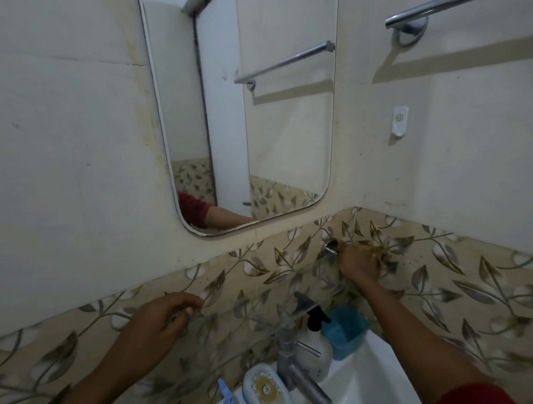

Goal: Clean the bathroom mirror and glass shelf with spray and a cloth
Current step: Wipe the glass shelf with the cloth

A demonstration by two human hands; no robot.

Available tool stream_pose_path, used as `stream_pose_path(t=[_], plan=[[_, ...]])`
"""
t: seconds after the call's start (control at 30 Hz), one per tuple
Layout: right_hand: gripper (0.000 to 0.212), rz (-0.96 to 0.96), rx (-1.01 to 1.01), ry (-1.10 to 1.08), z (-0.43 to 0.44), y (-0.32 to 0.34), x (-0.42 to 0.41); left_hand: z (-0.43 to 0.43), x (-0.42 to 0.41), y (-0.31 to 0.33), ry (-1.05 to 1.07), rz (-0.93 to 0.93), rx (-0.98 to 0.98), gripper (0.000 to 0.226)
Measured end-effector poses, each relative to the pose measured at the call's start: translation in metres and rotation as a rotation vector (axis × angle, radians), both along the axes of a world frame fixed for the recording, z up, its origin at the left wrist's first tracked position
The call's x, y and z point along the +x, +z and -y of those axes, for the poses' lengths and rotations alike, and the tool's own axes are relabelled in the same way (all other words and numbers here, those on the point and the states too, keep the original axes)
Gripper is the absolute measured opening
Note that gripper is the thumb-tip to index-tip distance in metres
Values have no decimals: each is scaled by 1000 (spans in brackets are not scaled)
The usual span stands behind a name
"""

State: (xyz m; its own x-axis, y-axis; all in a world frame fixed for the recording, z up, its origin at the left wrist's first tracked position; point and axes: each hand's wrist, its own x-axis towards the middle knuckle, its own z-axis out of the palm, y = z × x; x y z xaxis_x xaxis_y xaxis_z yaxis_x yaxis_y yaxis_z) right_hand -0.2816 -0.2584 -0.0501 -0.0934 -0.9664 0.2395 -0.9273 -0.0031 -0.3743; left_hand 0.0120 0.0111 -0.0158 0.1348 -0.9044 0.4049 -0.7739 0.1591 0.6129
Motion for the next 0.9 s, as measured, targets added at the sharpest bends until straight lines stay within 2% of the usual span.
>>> stream_pose_path(t=[0.2,0.33,0.47,0.53,0.57,0.67,0.73,0.8,0.83,0.9], plan=[[30,20,-83,269,-52,-16,1,-2,-33,8,-76,-130,-82,31],[34,112,-73,366,-98,-22,23,-3,-69,8,-155,-166,-111,28],[45,274,2,542,-153,-29,55,-2,-81,5,-96,-232,-71,34],[42,514,68,651,-180,-21,64,0,-82,2,-59,-249,-28,37],[36,711,120,656,-188,-13,64,1,-84,-1,-46,-275,-17,39],[25,1462,425,511,-199,3,49,-7,-98,-10,15,-465,-83,47],[33,1861,622,480,-203,4,34,-18,-120,-19,89,-637,-214,47],[58,2056,688,475,-208,2,23,-30,-147,-24,123,-866,-212,48],[69,2105,686,485,-212,2,18,-30,-159,-27,115,-985,-150,52],[77,2168,649,472,-215,-3,10,-24,-178,-31,123,-1130,76,64]])
